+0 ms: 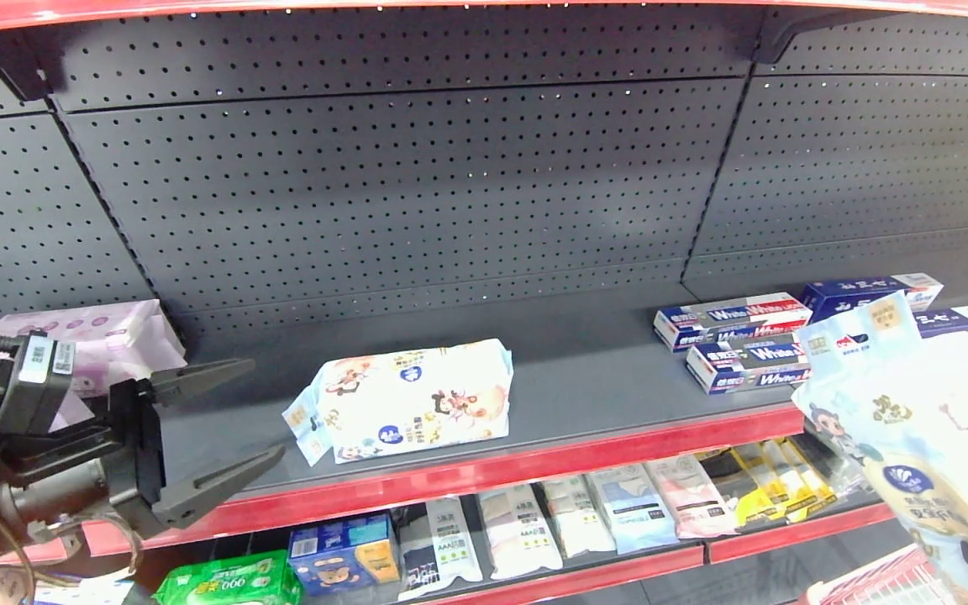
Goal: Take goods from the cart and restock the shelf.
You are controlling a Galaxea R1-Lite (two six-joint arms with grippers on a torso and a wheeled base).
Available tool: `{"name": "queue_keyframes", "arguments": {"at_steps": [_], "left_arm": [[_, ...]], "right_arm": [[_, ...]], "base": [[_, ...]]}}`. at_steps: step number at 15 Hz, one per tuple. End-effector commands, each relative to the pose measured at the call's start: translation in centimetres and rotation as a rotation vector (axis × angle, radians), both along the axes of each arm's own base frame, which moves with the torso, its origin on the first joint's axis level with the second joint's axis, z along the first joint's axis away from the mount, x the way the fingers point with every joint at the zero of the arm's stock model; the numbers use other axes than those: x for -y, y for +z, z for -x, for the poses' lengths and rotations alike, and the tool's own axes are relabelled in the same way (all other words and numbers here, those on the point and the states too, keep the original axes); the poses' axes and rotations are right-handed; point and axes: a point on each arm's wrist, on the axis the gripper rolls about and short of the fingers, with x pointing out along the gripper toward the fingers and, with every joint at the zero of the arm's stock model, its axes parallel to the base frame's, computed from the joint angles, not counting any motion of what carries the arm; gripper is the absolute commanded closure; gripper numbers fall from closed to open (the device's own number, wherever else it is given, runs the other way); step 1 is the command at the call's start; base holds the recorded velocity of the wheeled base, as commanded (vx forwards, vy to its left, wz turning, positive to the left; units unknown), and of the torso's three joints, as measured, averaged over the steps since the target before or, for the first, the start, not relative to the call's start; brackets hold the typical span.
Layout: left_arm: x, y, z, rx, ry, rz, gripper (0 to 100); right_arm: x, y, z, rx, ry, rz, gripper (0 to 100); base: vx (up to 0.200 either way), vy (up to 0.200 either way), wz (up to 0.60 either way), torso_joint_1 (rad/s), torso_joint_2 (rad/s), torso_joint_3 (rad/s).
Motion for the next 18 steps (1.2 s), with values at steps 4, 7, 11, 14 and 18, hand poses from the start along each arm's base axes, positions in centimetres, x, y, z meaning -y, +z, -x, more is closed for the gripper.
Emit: {"name": "queue_keyframes", "arguments": {"at_steps": [4, 7, 11, 14, 18], "left_arm": [[0.1, 1.2, 2.9, 0.017, 0.250, 0.063, 0], [0.3, 1.9, 3.7, 0.038, 0.355, 0.096, 0], [0.1, 2.7, 4.5, -0.043, 0.464, 0.093, 0], [0.3, 4.0, 4.7, -0.072, 0.574, 0.114, 0], [0.6, 6.3, 9.0, -0.170, 0.558, 0.086, 0]], "right_arm": [[-0.2, 0.4, -0.5, 0.034, 0.035, -0.006, 100], [-0.3, 0.9, -2.2, 0.066, 0.058, -0.023, 100], [-0.3, 1.6, -5.1, 0.084, 0.058, -0.040, 100], [-0.3, 1.8, -6.2, 0.083, 0.051, -0.048, 100], [-0.3, 2.9, -7.1, 0.107, 0.055, -0.048, 100]], "base": [[0.000, 0.000, 0.00, 0.000, 0.00, 0.000], [0.000, 0.000, 0.00, 0.000, 0.00, 0.000], [0.000, 0.000, 0.00, 0.000, 0.00, 0.000], [0.000, 0.000, 0.00, 0.000, 0.00, 0.000], [0.000, 0.000, 0.00, 0.000, 0.00, 0.000]]}}
